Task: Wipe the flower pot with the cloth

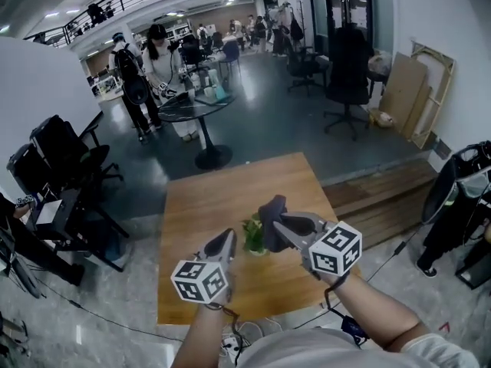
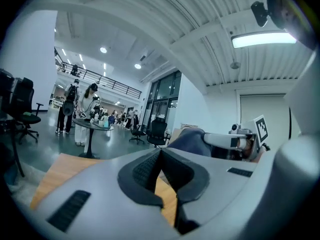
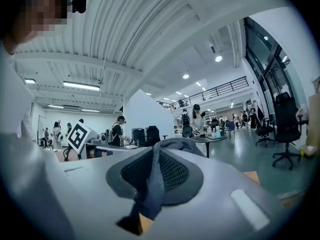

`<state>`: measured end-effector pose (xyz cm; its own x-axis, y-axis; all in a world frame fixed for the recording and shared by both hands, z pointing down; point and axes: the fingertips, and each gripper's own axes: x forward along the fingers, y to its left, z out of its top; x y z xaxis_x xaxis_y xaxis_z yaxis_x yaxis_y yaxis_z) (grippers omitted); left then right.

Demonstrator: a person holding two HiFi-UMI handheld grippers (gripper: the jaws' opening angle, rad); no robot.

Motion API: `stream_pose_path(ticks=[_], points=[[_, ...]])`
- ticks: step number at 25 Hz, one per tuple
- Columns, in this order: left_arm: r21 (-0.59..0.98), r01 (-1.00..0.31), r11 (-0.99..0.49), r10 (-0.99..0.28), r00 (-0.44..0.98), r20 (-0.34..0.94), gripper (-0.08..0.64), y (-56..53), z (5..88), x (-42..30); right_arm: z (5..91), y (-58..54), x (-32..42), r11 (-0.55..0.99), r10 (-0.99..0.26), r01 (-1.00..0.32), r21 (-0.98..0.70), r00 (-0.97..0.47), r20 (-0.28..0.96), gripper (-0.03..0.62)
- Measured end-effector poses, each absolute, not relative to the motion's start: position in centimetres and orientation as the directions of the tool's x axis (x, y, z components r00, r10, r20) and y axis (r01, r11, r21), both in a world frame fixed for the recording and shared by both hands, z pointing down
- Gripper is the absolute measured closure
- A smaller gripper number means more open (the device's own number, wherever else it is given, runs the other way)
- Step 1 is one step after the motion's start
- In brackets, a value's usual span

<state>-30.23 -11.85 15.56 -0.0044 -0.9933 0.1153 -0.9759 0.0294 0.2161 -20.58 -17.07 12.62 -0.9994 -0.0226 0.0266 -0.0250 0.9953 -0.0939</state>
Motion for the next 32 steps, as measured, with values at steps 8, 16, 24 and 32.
stream_pose_path(ticks=[8, 16, 24, 32], points=[[0.164, -0.987, -0.001, -0.998, 0.011, 0.064, 0.555, -12.4, 12.1, -29.3, 10.9, -15.8, -21.1, 0.997, -0.031, -0.031, -0.066, -0.999, -0.006, 0.550], [0.120, -0.993, 0.011, -0.999, -0.007, 0.036, 0.555, -12.7, 11.1, -29.5, 10.4, -16.3, -21.0, 0.995, -0.089, -0.087, -0.051, -0.995, -0.040, 0.552], [0.117, -0.993, -0.002, -1.000, 0.005, 0.026, 0.555, -12.5, 10.9, -30.0, 10.0, -16.5, -21.2, 0.991, -0.123, -0.120, -0.062, -0.991, -0.057, 0.552], [0.118, -0.993, -0.012, -1.000, 0.015, 0.020, 0.555, -12.5, 10.8, -30.1, 9.7, -16.4, -20.9, 0.988, -0.147, -0.143, -0.057, -0.987, -0.059, 0.552]])
